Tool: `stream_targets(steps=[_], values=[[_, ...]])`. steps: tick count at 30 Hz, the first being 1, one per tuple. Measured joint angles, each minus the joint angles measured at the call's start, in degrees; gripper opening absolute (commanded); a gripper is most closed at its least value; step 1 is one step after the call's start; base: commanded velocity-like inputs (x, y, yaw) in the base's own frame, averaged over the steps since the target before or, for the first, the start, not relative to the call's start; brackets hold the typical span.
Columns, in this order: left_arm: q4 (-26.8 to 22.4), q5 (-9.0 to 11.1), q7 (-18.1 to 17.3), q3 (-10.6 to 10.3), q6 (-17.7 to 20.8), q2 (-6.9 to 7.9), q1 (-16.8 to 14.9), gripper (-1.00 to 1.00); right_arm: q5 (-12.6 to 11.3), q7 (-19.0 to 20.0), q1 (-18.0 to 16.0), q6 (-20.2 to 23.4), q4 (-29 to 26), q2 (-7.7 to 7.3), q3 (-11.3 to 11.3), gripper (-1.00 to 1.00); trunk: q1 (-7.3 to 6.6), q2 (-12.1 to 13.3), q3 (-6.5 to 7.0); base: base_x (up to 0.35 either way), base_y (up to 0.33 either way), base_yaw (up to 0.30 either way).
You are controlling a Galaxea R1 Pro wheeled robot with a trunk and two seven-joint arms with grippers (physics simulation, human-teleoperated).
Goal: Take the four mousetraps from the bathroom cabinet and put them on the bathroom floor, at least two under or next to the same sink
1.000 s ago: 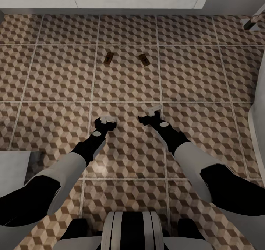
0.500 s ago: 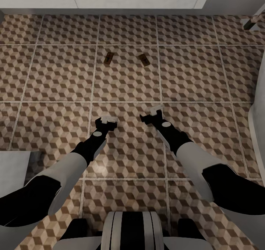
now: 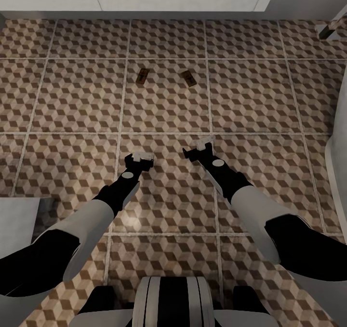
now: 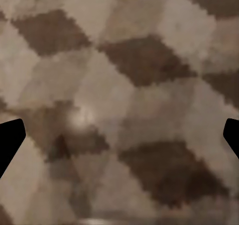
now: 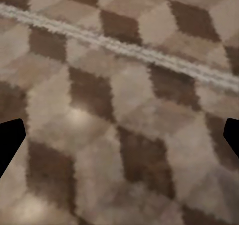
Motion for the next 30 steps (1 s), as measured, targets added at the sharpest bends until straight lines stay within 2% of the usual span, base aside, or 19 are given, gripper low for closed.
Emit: stream_targets(steps=[10, 30], values=[[0.06, 0.0, 0.0, 0.0, 0.0, 0.03, 0.0, 1.0, 0.0, 0.02, 0.0, -0.16, 0.0, -0.04, 0.03, 1.0, 0.0, 0.0, 0.0, 0.0, 0.0, 0.0], [0.42, -0.01, 0.0, 0.0, 0.0, 0.09, 0.0, 1.0, -0.01, 0.02, 0.0, -0.2, 0.0, -0.04, 0.03, 1.0, -0.52, 0.26, 4.43, 0.0, 0.0, 0.0]])
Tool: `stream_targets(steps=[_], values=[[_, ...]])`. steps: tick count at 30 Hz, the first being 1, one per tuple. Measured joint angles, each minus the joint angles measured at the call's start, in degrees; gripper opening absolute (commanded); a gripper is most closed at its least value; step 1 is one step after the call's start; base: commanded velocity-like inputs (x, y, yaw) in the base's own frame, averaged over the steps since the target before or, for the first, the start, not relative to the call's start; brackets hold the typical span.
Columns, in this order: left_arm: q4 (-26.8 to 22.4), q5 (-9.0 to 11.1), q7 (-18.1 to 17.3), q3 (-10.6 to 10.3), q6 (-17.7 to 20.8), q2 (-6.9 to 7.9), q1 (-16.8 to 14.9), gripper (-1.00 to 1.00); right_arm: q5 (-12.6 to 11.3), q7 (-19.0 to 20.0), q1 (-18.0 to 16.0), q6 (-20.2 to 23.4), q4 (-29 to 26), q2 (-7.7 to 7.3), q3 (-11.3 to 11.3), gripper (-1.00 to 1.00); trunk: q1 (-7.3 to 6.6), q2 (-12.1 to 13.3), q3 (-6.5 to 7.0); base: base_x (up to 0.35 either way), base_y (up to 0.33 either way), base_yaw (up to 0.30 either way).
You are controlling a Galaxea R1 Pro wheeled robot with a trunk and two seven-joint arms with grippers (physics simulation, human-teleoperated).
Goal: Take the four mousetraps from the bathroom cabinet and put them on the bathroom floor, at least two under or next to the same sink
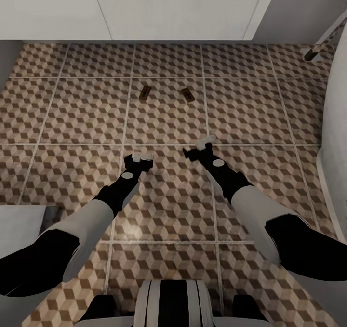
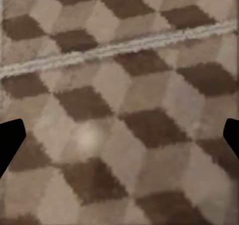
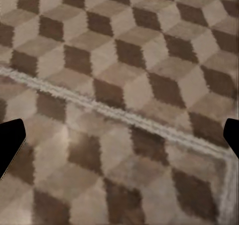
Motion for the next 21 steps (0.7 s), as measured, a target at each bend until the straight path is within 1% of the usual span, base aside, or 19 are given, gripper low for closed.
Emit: stream_targets(steps=[7, 13, 17, 21], values=[[0.06, 0.0, 0.0, 0.0, 0.0, 0.1, 0.0, 1.0, 0.07, 0.0, 0.0, -0.05, 0.03, -0.14, 0.0, 1.0, -0.18, 0.09, 1.55, 0.0, 0.0, 0.0], [0.01, 0.0, 0.0, 0.0, 0.0, 0.21, 0.36, 1.0, -0.05, 0.0, 0.07, -0.06, 0.29, -1.47, 0.06, 1.0, -0.33, 0.17, 2.88, 0.0, 0.0, 0.0], [-0.18, 0.01, 0.0, 0.0, 0.0, 0.25, 1.51, 1.0, -0.12, 0.02, 0.16, -0.12, 0.52, -2.5, 0.08, 1.0, -0.44, 0.23, 3.77, 0.0, 0.0, 0.0], [-0.24, 0.0, 0.0, 0.0, 0.0, 0.33, 2.09, 1.0, -0.08, 0.08, 0.24, -0.14, 0.71, -2.99, 0.09, 1.0, -0.54, 0.28, 4.65, 0.0, 0.0, 0.0]])
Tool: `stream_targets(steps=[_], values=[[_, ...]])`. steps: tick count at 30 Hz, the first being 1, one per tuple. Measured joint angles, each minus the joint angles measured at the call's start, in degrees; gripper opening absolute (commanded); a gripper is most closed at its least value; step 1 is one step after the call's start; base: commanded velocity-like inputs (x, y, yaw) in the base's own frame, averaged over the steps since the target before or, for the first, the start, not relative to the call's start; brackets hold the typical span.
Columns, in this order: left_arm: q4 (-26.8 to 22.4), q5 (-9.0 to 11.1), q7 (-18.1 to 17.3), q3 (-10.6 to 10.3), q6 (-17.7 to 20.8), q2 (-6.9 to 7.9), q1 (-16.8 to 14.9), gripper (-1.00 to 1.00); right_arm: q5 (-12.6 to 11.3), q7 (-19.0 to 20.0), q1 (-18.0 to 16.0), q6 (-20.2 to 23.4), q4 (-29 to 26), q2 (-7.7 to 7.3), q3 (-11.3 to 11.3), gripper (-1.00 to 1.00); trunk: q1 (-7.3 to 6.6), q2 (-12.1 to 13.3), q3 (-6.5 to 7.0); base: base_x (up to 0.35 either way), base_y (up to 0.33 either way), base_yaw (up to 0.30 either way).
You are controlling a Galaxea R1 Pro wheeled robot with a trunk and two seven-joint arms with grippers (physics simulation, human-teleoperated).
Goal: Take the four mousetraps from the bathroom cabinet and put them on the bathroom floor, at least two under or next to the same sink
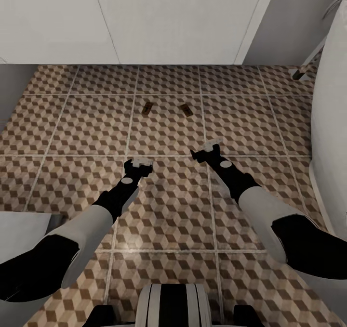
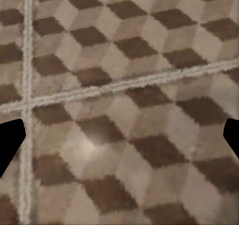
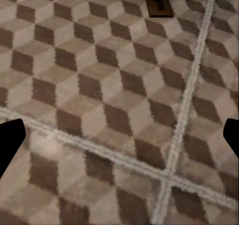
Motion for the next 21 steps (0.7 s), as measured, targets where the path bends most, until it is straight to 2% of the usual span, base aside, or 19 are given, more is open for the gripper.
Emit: stream_targets(steps=[4, 10, 21], values=[[-0.07, 0.0, 0.0, 0.0, 0.0, 0.09, 0.52, 1.0, 0.01, 0.26, 0.14, -0.13, 0.1, -0.9, 0.0, 1.0, -0.1, 0.05, 0.89, 0.0, 0.0, 0.0], [-0.38, -0.04, 0.0, 0.04, 0.0, 0.34, 2.4, 1.0, -0.06, 1.08, 0.42, -2.08, 0.25, -3.02, 0.07, 1.0, -0.26, 0.13, 2.22, 0.0, 0.0, 0.0], [-0.36, 0.0, -0.03, 0.07, 0.0, 1.97, 5.86, 1.0, 0.06, 1.57, 1.98, -4.67, 2.48, -4.21, 0.07, 1.0, -0.54, 0.28, 4.65, 0.0, 0.0, 0.0]])
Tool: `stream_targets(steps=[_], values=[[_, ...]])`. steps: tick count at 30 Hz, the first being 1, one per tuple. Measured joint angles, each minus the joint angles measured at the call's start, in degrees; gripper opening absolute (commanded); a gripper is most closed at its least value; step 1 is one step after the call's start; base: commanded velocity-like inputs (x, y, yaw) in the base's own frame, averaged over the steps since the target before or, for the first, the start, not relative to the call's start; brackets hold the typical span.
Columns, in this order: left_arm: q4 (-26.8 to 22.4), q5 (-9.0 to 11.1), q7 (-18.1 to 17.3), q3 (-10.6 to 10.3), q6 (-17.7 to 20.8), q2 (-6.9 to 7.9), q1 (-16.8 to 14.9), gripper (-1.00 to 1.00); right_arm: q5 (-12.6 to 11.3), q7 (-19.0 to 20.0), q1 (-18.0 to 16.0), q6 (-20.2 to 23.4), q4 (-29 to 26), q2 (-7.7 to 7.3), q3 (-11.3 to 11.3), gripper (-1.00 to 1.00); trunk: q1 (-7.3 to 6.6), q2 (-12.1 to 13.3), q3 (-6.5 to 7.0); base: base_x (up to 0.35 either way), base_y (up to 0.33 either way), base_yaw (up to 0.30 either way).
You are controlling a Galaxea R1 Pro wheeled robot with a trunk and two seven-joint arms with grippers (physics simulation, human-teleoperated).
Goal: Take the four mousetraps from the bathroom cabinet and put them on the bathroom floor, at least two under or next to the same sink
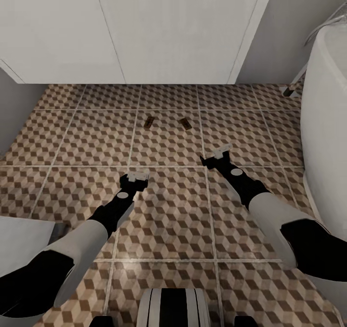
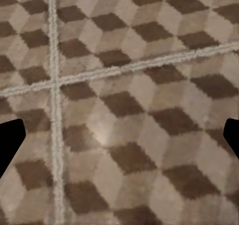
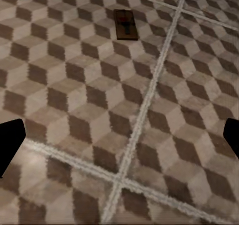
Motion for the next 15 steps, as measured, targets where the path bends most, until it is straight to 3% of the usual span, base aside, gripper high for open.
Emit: stream_targets(steps=[15], values=[[0.19, 0.01, -0.13, 0.02, -0.08, 1.2, 4.9, 1.0, 0.01, 0.08, 1.28, -3.4, 4.68, -1.8, 0.14, 1.0, -0.39, 0.2, 3.32, 0.0, 0.0, 0.0]])
